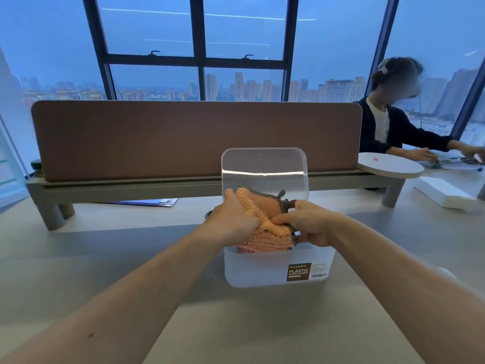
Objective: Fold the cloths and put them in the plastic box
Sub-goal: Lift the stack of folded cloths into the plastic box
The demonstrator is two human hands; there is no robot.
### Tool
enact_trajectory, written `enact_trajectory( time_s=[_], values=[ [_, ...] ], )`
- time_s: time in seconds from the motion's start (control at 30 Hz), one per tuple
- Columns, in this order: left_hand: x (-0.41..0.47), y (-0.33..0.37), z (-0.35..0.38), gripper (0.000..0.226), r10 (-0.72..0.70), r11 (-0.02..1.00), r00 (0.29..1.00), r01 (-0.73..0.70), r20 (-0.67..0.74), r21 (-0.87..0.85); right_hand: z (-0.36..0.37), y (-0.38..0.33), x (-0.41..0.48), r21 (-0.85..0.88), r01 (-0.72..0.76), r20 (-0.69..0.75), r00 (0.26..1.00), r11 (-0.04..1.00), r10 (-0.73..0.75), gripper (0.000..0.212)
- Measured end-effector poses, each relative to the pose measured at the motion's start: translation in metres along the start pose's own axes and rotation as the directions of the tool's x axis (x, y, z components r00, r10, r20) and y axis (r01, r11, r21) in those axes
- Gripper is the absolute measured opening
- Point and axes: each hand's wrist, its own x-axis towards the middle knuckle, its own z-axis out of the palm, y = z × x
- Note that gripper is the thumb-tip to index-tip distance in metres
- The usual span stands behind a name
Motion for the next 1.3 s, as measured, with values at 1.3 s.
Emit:
enact_trajectory(
  time_s=[1.3],
  values=[
    [-0.064, -0.064, -0.058, 0.05, -0.22, 0.821, 0.946, 0.048, 0.237, 0.569, 0.11, -0.005, -0.027, -0.338, -0.113, 0.229, 0.953, 0.934, 0.198, 0.042]
  ],
)
